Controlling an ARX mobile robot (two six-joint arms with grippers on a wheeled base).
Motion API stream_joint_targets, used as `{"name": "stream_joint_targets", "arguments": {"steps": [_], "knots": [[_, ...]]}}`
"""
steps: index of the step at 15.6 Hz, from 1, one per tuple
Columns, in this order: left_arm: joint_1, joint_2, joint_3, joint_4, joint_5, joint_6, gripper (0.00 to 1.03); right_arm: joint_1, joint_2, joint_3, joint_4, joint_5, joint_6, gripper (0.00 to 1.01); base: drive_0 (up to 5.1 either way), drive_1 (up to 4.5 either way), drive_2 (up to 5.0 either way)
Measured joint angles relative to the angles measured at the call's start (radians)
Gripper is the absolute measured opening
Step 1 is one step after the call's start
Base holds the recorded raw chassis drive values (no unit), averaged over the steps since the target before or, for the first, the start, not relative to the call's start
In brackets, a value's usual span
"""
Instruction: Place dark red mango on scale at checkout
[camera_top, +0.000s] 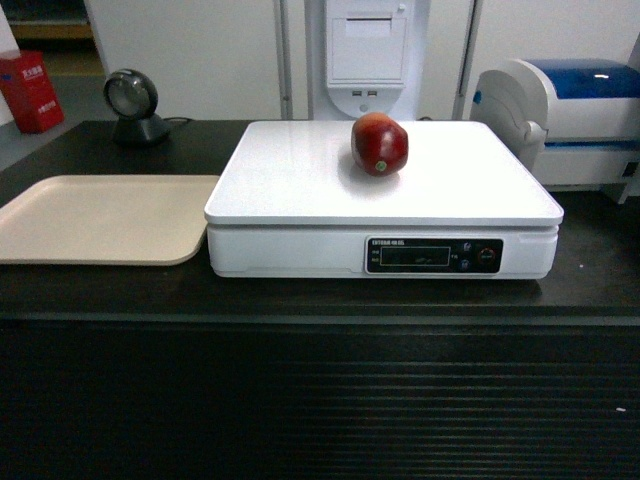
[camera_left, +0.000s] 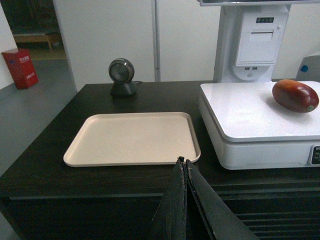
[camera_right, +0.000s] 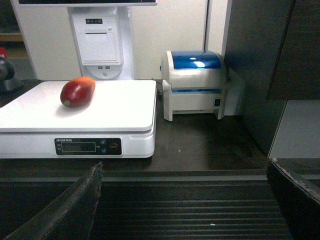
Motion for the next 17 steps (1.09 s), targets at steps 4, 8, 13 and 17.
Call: {"name": "stream_joint_targets", "arguments": {"steps": [4,8,13,17], "knots": [[-0.001,-0.085,-0.045,-0.043,-0.001,0.000,0.02,0.000,0.000,0.000,0.000,0.000,0.000,0.98,0.0,0.00,0.0],[-0.001,-0.182,-0.045,-0.127,-0.001,0.000,0.02,0.000,0.000,0.000,0.000,0.000,0.000,0.98,0.0,0.00,0.0],[-0.001,-0.288,-0.042,-0.251,-0.002,0.000,0.02,0.000,0.000,0.000,0.000,0.000,0.000,0.98,0.0,0.00,0.0],[-0.001,-0.420,-0.044,-0.380,-0.001,0.000,0.02,0.000,0.000,0.000,0.001,0.000,0.000,0.98,0.0,0.00,0.0]]}}
